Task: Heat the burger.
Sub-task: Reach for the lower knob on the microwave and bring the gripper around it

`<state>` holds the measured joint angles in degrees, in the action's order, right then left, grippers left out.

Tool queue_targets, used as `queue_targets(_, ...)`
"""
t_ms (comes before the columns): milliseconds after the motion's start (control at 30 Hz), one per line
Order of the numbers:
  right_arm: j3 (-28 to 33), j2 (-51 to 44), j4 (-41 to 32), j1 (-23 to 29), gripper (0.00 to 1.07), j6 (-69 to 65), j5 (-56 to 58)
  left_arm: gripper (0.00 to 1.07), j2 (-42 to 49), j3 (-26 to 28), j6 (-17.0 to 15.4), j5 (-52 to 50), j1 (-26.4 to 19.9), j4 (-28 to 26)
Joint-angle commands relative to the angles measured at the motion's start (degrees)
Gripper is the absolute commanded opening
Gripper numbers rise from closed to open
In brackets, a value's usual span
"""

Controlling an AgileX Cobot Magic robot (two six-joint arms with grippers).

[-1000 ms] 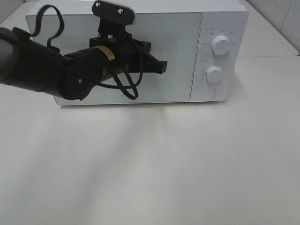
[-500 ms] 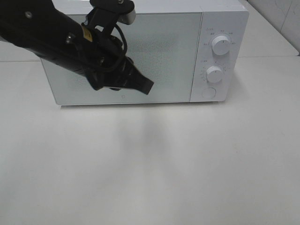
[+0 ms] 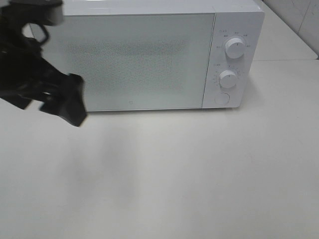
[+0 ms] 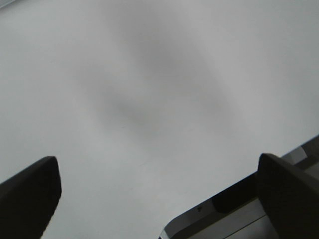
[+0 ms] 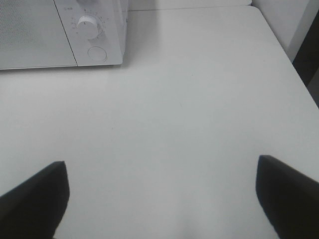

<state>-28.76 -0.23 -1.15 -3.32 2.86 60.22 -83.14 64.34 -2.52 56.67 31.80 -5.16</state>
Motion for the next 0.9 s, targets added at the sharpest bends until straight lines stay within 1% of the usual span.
queue_targets(33, 0.11, -1.20, -0.29, -0.23, 0.98, 0.52, 0.29, 1.01, 5.27, 0.46, 3.32, 7.33, -11.23, 3.04)
queue_targets(67, 0.11, -1.20, -0.29, -0.23, 0.98, 0.52, 0.29, 1.01, 5.27, 0.46, 3.32, 7.33, -11.23, 3.04)
queue_targets(100, 0.11, -1.20, -0.29, -0.23, 0.98, 0.52, 0.29, 1.01, 6.19, 0.46, 4.24, 8.77, -14.32, 4.35)
queue_targets(133, 0.11, -1.20, -0.29, -0.23, 0.98, 0.52, 0.29, 1.01, 7.39, 0.40, 5.61, 10.89, -20.05, 7.28)
queue_targets(167, 0.11, -1.20, -0.29, -0.23, 0.98, 0.52, 0.29, 1.01, 7.39, 0.40, 5.61, 10.89, -20.05, 7.28)
queue_targets(200, 0.11, -1.20, -0.29, -0.23, 0.98, 0.52, 0.29, 1.01, 7.79, 0.40, 6.70, 11.40, -22.98, 8.42)
queue_targets(233, 0.11, -1.20, -0.29, -0.23, 0.98, 0.52, 0.29, 1.01, 8.54, -0.23, 9.17, 11.17, -27.67, 9.34)
queue_targets(267, 0.11, -1.20, -0.29, -0.23, 0.98, 0.52, 0.29, 1.01, 8.54, -0.23, 9.17, 11.17, -27.67, 9.34)
queue_targets(300, 0.11, -1.20, -0.29, -0.23, 0.98, 0.52, 0.29, 1.01, 8.88, -0.86, 9.85, 10.77, -28.88, 9.11)
queue_targets(333, 0.11, -1.20, -0.29, -0.23, 0.98, 0.52, 0.29, 1.01, 10.54, -3.15, 10.08, 9.97, -29.85, 7.51)
queue_targets(367, 0.11, -1.20, -0.29, -0.23, 0.98, 0.52, 0.29, 1.01, 10.54, -3.15, 10.08, 9.97, -29.85, 7.51)
queue_targets(400, 0.11, -1.20, -0.29, -0.23, 0.98, 0.52, 0.29, 1.01, 11.80, -4.87, 10.08, 9.63, -29.85, 6.82)
queue_targets(433, 0.11, -1.20, -0.29, -0.23, 0.98, 0.52, 0.29, 1.01, 14.95, -9.05, 10.03, 8.71, -29.85, 5.16)
queue_targets(467, 0.11, -1.20, -0.29, -0.23, 0.98, 0.52, 0.29, 1.01, 14.95, -9.05, 10.03, 8.71, -29.85, 5.16)
queue_targets(500, 0.11, -1.20, -0.29, -0.23, 0.98, 0.52, 0.29, 1.01, 17.30, -11.92, 9.91, 8.14, -29.85, 4.01)
queue_targets(533, 0.11, -1.20, -0.29, -0.23, 0.98, 0.52, 0.29, 1.01, 22.46, -17.53, 9.97, 6.59, -29.85, 2.86)
queue_targets(567, 0.11, -1.20, -0.29, -0.23, 0.98, 0.52, 0.29, 1.01, 22.46, -17.53, 9.97, 6.59, -29.85, 2.86)
queue_targets(600, 0.11, -1.20, -0.29, -0.23, 0.98, 0.52, 0.29, 1.01, 25.78, -20.68, 9.97, 5.61, -29.85, 2.69)
queue_targets(633, 0.11, -1.20, -0.29, -0.23, 0.98, 0.52, 0.29, 1.01, 32.89, -25.67, 9.97, 4.07, -29.85, 2.69)
queue_targets(667, 0.11, -1.20, -0.29, -0.23, 0.98, 0.52, 0.29, 1.01, 32.89, -25.67, 9.97, 4.07, -29.85, 2.69)
queue_targets(700, 0.11, -1.20, -0.29, -0.23, 0.98, 0.52, 0.29, 1.01, 36.55, -27.96, 9.97, 3.38, -29.85, 2.69)
queue_targets(733, 0.11, -1.20, -0.29, -0.23, 0.98, 0.52, 0.29, 1.01, 43.20, -31.57, 9.97, 3.21, -29.85, 2.58)
queue_targets(767, 0.11, -1.20, -0.29, -0.23, 0.98, 0.52, 0.29, 1.01, 46.87, -33.00, 9.97, 3.61, -29.85, 2.52)
queue_targets(800, 0.11, -1.20, -0.29, -0.23, 0.98, 0.52, 0.29, 1.01, 46.87, -33.00, 9.97, 3.61, -29.85, 2.52)
queue_targets(833, 0.11, -1.20, -0.29, -0.23, 0.98, 0.52, 0.29, 1.01, 53.40, -35.29, 9.97, 3.72, -29.85, 2.41)
queue_targets(867, 0.11, -1.20, -0.29, -0.23, 0.98, 0.52, 0.29, 1.01, 56.84, -35.75, 9.80, 2.64, -29.85, 2.29)
queue_targets(900, 0.11, -1.20, -0.29, -0.23, 0.98, 0.52, 0.29, 1.01, 56.84, -35.75, 9.80, 2.64, -29.85, 2.29)
